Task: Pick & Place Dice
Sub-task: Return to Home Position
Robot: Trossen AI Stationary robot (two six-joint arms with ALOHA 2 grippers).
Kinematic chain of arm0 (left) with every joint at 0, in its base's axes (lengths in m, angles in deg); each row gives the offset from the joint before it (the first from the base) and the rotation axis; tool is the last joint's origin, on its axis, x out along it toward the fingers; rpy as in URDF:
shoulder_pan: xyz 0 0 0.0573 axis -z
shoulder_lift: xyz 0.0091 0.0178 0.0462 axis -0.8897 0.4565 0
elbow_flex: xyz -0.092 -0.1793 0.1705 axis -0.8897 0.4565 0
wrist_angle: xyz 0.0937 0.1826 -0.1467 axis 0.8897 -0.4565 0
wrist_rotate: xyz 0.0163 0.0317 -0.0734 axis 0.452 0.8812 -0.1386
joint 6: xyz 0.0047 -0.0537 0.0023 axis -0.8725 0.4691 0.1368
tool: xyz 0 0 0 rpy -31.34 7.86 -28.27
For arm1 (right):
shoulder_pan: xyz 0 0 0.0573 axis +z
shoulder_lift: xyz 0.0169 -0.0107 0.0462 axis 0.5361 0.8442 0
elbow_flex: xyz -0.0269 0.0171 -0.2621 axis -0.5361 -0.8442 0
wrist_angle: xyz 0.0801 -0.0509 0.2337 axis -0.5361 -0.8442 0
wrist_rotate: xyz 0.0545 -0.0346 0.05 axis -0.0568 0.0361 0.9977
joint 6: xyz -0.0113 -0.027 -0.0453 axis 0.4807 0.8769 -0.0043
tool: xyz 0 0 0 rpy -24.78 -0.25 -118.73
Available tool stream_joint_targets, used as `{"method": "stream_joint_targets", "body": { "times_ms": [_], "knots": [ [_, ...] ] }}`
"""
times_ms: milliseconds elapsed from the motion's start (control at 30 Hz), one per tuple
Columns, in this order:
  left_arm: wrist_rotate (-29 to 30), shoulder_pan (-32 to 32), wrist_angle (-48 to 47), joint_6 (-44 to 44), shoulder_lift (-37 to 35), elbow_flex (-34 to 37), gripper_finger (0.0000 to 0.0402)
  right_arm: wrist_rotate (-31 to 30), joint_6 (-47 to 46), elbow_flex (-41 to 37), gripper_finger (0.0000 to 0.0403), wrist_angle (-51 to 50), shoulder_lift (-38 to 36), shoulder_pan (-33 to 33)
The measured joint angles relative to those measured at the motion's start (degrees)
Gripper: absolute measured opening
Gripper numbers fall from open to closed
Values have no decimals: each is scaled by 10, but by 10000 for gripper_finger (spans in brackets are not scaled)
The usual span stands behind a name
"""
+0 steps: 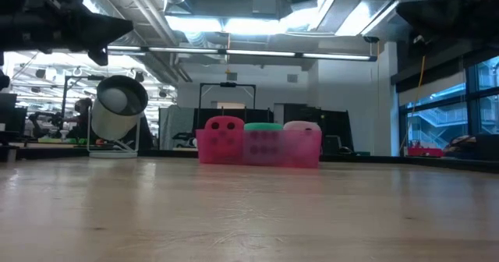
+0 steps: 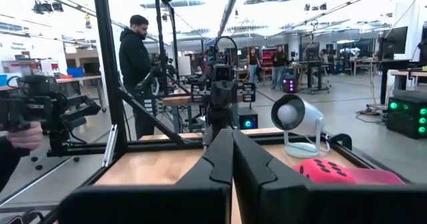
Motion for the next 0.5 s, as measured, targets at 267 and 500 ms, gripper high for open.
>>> {"method": "stream_joint_targets", "body": {
  "times_ms": [267,500],
  "knots": [
    [-1,0,-16,1,0,1,2,0,0,0,0,-85,-60,0],
    [-11,0,-23,2,0,1,2,-36,-2,0,0,-133,-60,0]
  ]
}}
